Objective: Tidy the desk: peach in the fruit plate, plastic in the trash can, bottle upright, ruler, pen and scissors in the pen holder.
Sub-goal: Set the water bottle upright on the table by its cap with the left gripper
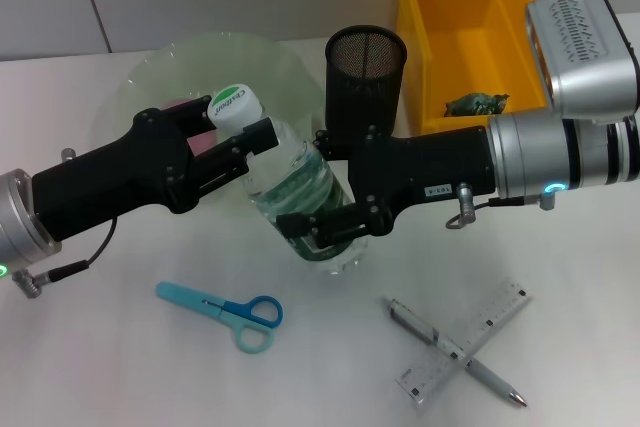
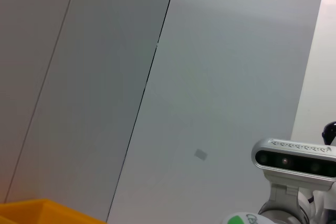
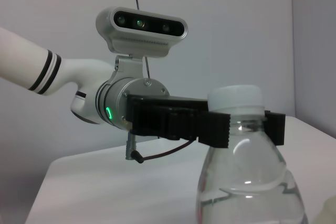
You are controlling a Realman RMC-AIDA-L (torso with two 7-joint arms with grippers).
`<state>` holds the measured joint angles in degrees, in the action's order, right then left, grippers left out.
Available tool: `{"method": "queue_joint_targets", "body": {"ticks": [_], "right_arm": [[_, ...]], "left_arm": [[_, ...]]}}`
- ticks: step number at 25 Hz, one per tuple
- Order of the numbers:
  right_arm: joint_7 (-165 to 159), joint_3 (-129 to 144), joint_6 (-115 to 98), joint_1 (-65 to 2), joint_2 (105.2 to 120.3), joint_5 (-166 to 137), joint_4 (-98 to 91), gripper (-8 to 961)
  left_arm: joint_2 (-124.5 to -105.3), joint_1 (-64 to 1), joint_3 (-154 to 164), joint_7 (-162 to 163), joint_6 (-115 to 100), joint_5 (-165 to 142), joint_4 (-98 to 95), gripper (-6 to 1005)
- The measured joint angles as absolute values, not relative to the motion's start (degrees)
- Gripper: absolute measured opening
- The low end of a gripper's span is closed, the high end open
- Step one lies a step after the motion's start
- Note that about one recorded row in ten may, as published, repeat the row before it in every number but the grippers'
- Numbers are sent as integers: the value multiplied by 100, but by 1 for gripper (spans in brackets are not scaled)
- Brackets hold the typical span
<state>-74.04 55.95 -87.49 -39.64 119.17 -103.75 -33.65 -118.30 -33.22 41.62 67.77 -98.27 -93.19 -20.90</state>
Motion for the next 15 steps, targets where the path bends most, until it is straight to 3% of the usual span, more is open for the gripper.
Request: {"method": "queue_joint_targets", "body": {"ticks": [15], "right_arm": [[-7717,5597,-8895,-3683,11908,-10450,-3907,816]], "left_arm": [[-11821,-3312,4032,6776,-9806,-9302,-2092,446]]}}
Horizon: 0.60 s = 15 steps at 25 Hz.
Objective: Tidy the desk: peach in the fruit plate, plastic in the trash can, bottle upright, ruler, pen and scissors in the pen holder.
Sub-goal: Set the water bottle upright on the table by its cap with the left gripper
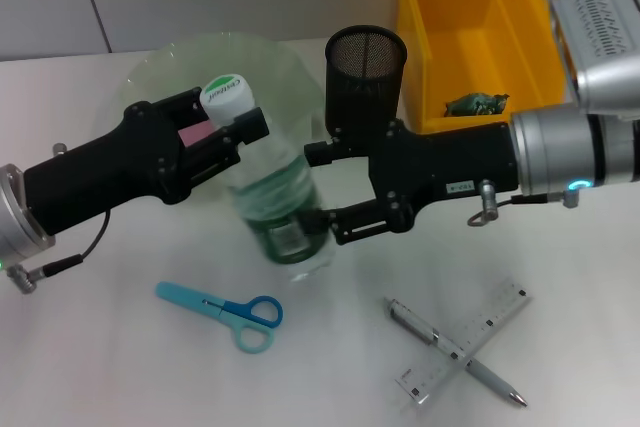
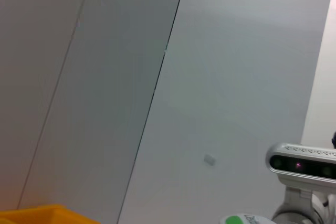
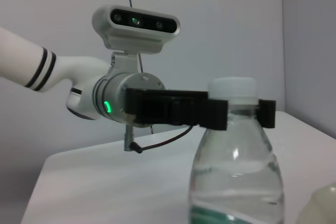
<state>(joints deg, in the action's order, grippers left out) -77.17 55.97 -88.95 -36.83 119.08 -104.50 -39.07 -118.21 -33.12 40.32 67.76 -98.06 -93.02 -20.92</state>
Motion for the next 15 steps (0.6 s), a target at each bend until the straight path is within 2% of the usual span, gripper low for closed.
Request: {"method": "queue_joint_targets", "body": {"ticks": [7,15], "right_arm": [[-7966,5521,-9058,-3356,11903,-10427,-4409,816],[-8023,5261,-8888,-3102,11863,-10463,-4417,816]], "left_arm": [[-11821,-3274,3863,6776,-9822,-9300,-2107,445],[-11822,-2929,3638,6613,-9759,-9295,-2512,446]]}}
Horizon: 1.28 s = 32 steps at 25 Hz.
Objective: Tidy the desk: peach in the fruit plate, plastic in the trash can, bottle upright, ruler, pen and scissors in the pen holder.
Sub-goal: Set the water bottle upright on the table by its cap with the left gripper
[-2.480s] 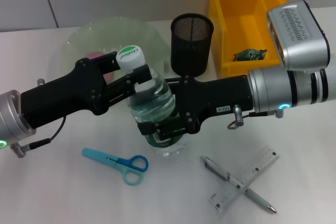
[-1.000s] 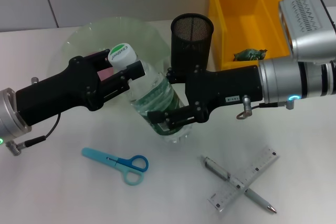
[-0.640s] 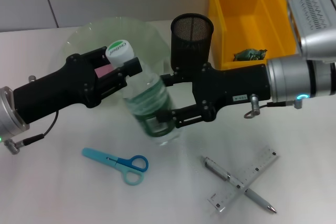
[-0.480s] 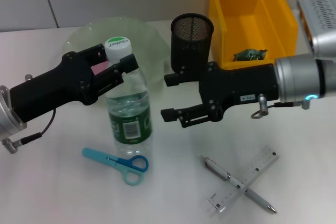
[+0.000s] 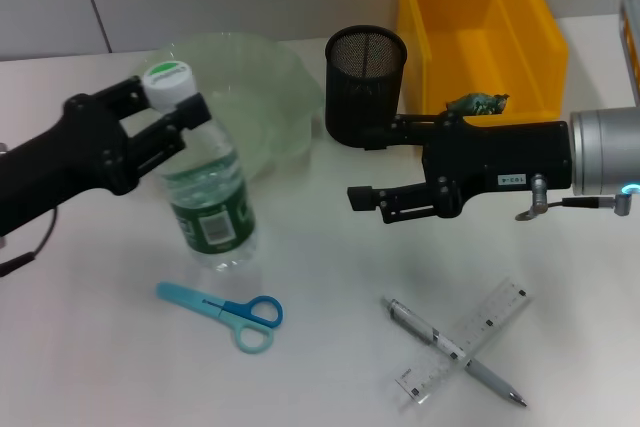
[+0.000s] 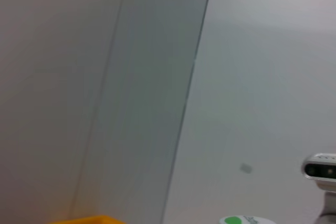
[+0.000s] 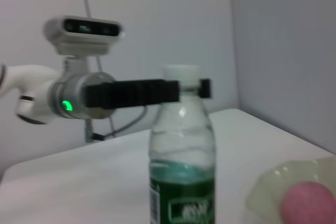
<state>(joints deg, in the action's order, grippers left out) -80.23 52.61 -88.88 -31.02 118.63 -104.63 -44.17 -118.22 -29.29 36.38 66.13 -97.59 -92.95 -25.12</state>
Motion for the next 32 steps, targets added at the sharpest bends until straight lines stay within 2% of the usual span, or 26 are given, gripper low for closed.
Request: {"method": "queue_joint_targets", "body": {"ticks": [5,9,32], "right_arm": [[-8086,5259,-8764,-3064,11832,-10546,-4310,815],[-8113,5291,-8760,-3074,11869,-10809,-4307,815],[-7897,5233,-8560,-3016,11892,-11029,-4289,814]], "left_arm": [[-11816,-2652,3517,6176,-9570,-9290,-2716,447],[-11834,-2518,3122,5740,-9320,-9289,-2662,448],[-11865,-2562,2794,4509,-8537,-9157,-1819,451]]}}
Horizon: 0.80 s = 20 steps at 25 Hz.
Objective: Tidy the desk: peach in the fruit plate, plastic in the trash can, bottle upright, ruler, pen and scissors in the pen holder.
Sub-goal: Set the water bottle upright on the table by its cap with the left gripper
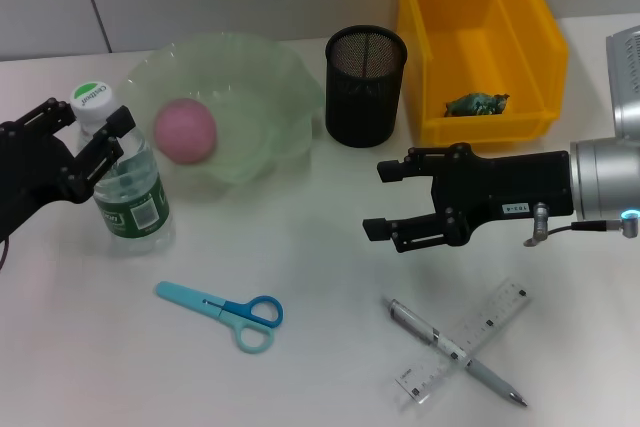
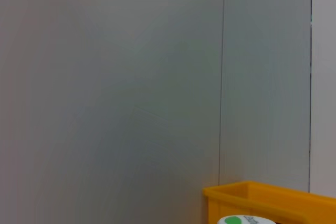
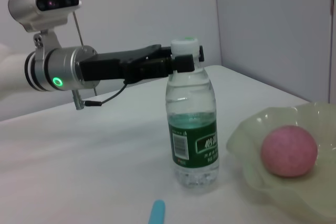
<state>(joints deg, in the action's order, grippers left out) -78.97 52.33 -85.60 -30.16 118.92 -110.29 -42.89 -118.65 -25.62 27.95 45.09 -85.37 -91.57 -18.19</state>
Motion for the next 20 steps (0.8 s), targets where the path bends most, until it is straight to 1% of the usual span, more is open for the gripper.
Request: {"method": "queue_joint_targets", "body": {"ticks": [20], "right_arm": [[-7893,5234,-8570,-3042,11891,-11020,-4289,814]], "left_arm": [[-11865,-2584,2777,4133,-8458,-9140,-1589,453]]}}
